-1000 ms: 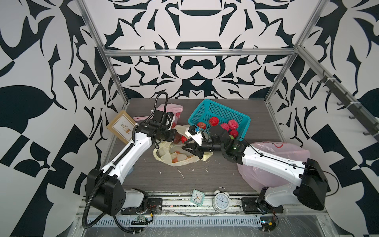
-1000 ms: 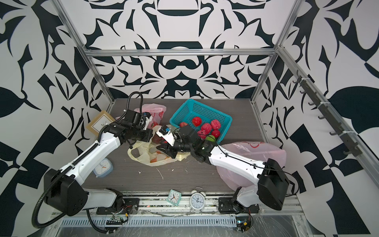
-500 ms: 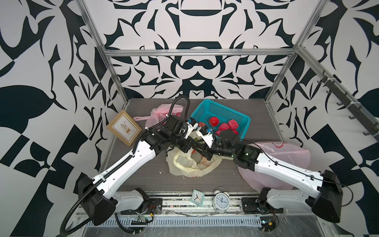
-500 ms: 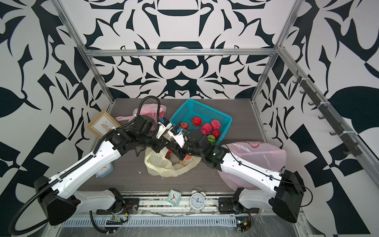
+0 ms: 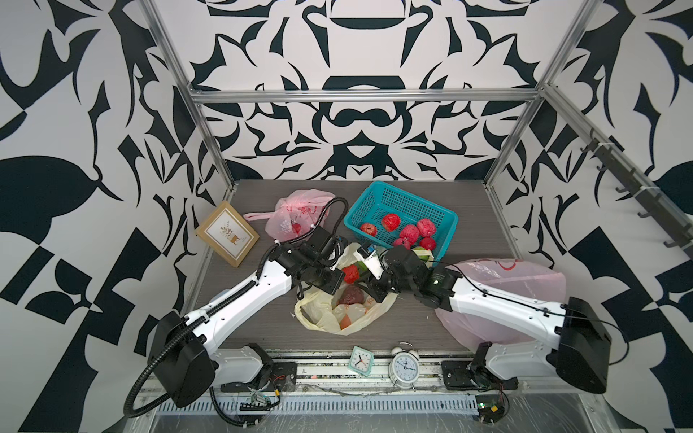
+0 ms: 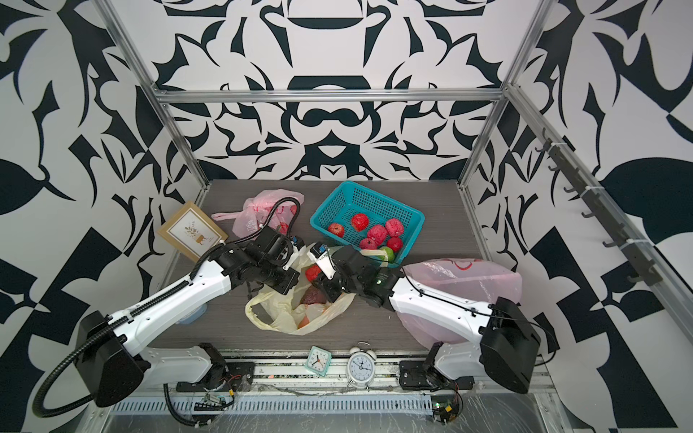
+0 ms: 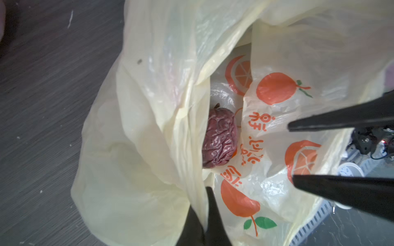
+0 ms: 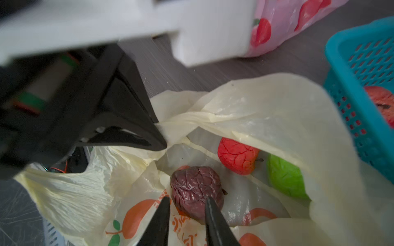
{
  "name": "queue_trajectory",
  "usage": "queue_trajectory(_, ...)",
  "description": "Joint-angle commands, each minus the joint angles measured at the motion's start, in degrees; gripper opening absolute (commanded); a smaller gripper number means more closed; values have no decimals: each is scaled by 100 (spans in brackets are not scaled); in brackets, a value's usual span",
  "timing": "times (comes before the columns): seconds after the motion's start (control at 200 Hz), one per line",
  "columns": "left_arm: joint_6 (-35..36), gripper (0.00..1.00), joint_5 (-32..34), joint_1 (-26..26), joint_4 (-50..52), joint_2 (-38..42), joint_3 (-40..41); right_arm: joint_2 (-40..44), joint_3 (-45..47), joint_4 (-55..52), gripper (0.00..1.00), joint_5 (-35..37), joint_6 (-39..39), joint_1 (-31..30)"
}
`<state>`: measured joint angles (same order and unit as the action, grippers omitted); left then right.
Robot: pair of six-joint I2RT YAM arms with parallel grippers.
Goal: Untie the knot of a plastic bag & take out the apple
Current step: Adjust the plastic bag at the center of the board, then pick up the apple from the plastic bag.
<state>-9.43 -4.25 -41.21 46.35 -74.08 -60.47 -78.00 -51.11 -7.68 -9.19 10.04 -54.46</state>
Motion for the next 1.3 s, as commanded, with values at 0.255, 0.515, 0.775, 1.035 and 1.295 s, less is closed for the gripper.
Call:
queue_trajectory(0.255, -563, 3, -453, 30, -287, 28, 632, -1144, -685, -197, 54, 1740, 789, -680)
queue_trajectory(0.515, -551, 3, -534, 34, -507, -37, 817, -1306, -900, -207, 67, 2320, 1070, -709)
queue_trajectory(0.775, -446, 3, -536, 155, -555, -14, 896, -1625, -1171, -455, 78, 1428, 891, -707)
queue_trajectory(1.035, -380, 3, -612, 288, -588, -7, 877, -1993, -1427, -718, 87, 1826, 788, -707)
queue_trajectory(1.295, -318, 3, -647, 429, -584, -58, 837, -2375, -1696, -1195, 84, 1934, 741, -704)
